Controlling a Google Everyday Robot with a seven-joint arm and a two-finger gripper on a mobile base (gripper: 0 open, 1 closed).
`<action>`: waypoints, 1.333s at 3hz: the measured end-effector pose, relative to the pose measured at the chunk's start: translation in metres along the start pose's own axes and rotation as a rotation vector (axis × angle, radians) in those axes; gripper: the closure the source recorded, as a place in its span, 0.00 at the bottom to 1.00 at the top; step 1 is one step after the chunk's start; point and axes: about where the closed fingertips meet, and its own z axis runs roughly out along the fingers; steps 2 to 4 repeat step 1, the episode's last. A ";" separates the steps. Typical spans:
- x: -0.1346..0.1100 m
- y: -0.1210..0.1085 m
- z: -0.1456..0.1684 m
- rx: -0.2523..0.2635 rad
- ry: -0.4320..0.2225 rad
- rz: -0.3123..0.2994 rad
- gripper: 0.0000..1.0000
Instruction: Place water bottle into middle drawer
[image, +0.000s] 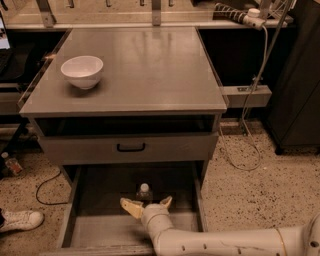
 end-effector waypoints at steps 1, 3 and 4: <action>0.000 0.000 0.000 0.000 0.000 0.000 0.00; 0.000 0.000 0.000 0.000 0.000 0.000 0.00; 0.000 0.000 0.000 0.000 0.000 0.000 0.00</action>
Offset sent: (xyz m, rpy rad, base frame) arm 0.0000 0.0000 0.0000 0.0000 0.0000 0.0000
